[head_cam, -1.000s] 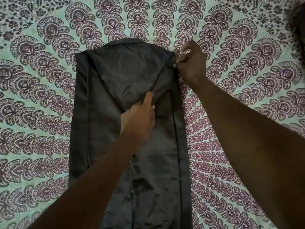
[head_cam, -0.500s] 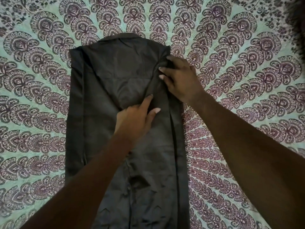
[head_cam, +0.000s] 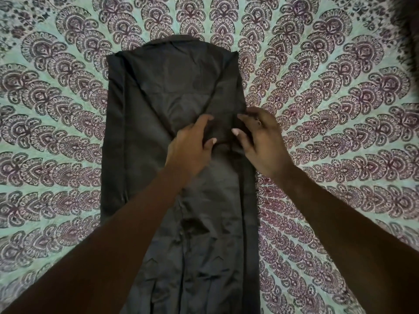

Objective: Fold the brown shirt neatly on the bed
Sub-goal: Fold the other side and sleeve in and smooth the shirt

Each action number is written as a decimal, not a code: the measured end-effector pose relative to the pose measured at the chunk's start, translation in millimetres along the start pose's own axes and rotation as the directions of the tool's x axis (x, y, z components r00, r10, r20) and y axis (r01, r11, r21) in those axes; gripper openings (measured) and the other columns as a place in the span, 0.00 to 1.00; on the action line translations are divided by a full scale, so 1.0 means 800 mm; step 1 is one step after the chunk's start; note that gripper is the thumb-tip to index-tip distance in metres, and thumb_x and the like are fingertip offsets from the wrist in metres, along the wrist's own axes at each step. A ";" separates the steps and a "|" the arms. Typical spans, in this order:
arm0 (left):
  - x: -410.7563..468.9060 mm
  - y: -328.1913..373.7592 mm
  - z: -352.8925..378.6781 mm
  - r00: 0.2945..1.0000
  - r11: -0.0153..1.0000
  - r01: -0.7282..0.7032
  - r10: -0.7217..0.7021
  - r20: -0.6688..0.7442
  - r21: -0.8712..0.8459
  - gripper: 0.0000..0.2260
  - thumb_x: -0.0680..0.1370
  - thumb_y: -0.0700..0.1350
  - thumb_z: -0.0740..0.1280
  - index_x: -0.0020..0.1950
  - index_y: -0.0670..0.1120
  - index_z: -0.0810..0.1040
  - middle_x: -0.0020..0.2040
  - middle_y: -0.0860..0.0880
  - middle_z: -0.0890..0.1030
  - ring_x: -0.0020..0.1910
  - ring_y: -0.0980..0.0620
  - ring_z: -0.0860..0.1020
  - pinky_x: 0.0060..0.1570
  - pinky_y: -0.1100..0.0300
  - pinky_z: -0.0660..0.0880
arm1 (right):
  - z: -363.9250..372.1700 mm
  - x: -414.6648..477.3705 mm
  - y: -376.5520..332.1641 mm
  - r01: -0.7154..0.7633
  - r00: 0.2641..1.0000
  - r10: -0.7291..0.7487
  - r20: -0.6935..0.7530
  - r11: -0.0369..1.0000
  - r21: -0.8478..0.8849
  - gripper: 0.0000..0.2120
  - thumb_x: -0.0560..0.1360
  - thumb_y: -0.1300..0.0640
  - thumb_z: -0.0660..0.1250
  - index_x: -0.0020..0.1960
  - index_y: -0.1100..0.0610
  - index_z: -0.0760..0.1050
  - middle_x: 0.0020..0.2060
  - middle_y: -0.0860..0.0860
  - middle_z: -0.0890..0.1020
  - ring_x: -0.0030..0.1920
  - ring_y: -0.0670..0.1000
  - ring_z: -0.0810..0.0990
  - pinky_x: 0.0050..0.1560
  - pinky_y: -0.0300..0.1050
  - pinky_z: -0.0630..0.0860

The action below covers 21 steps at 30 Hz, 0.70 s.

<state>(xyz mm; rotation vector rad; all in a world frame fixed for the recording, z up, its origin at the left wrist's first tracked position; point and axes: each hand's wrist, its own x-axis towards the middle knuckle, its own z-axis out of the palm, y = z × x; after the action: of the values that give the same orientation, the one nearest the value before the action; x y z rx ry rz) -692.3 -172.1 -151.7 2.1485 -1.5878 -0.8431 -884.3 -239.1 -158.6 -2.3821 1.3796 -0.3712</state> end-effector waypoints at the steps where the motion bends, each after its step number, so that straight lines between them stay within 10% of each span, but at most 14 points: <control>1: 0.000 0.000 -0.001 1.000 0.999 -0.009 0.009 0.018 0.045 0.21 0.81 0.52 0.67 0.72 0.57 0.67 0.62 0.46 0.79 0.61 0.42 0.78 0.56 0.44 0.79 | -0.006 -0.008 -0.014 0.015 1.000 -0.015 -0.019 1.000 -0.015 0.23 0.82 0.44 0.62 0.66 0.60 0.79 0.64 0.61 0.77 0.64 0.62 0.77 0.62 0.59 0.75; 5: -0.001 0.005 0.002 0.994 0.922 -0.065 0.028 0.104 0.380 0.20 0.84 0.54 0.62 0.76 0.57 0.66 0.66 0.42 0.70 0.62 0.40 0.75 0.53 0.45 0.77 | 0.002 -0.065 -0.043 0.088 0.986 -0.075 0.147 0.992 -0.088 0.20 0.77 0.46 0.67 0.63 0.57 0.79 0.56 0.59 0.75 0.53 0.60 0.78 0.54 0.56 0.78; 9: -0.020 0.001 0.004 0.950 0.727 -0.158 0.297 -0.098 0.668 0.15 0.80 0.55 0.64 0.64 0.51 0.75 0.61 0.40 0.73 0.54 0.38 0.74 0.50 0.46 0.73 | 0.014 -0.110 -0.053 -0.129 0.981 0.135 0.141 0.990 -0.055 0.17 0.77 0.50 0.68 0.62 0.58 0.79 0.57 0.59 0.75 0.55 0.63 0.77 0.56 0.57 0.78; 21: -0.141 -0.033 0.025 0.949 0.788 -0.289 0.312 0.053 0.544 0.27 0.75 0.54 0.71 0.74 0.52 0.74 0.76 0.48 0.70 0.72 0.45 0.70 0.62 0.45 0.71 | 0.013 -0.179 -0.074 -0.518 0.847 0.449 0.285 0.817 0.251 0.32 0.70 0.51 0.79 0.68 0.44 0.66 0.42 0.55 0.85 0.46 0.59 0.86 0.50 0.54 0.82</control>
<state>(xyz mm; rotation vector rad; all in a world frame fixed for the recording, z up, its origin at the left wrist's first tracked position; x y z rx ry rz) -708.0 -55.8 -153.5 2.1307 -2.2863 -0.2502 -903.8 -85.0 -148.7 -1.6725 1.6181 -0.1703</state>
